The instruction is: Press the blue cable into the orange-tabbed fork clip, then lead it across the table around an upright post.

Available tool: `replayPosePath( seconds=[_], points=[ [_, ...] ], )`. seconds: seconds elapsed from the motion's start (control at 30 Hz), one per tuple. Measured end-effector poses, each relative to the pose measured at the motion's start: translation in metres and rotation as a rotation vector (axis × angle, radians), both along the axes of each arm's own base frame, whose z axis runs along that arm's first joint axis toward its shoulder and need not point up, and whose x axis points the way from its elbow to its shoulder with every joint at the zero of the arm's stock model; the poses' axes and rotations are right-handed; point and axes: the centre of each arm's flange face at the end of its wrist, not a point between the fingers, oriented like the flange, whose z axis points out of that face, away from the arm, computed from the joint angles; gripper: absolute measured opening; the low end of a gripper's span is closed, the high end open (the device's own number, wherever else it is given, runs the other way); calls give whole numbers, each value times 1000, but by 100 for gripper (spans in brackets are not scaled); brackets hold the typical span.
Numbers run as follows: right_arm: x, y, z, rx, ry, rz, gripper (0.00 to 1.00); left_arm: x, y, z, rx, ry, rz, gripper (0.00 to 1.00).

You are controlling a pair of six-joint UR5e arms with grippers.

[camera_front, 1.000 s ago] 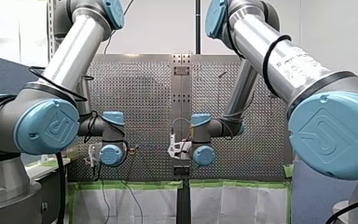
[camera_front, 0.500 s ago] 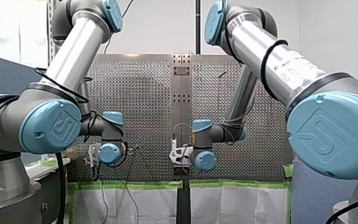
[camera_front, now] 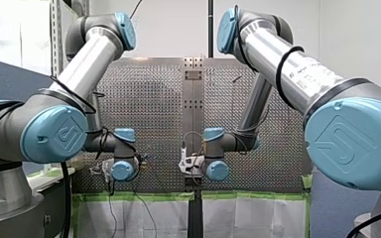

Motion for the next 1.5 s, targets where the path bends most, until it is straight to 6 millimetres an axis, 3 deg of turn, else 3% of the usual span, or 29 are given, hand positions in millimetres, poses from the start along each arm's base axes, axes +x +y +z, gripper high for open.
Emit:
replayPosePath(
  seconds=[0.4, 0.6, 1.03, 1.5],
  points=[
    [0, -12, -19, 22, 25, -6, 0, -16, 12, -50, 30, 109, 35, 0],
    [4, -10, -25, 18, 43, 12, 0, -14, 20, -63, 17, 123, 54, 0],
    [12, -11, -21, -9, 34, 53, 0, -7, 20, -59, -14, 116, 5, 0],
    [12, -16, -19, -11, 28, 45, 0, -4, 22, -24, -32, 98, 8, 0]
  ],
)
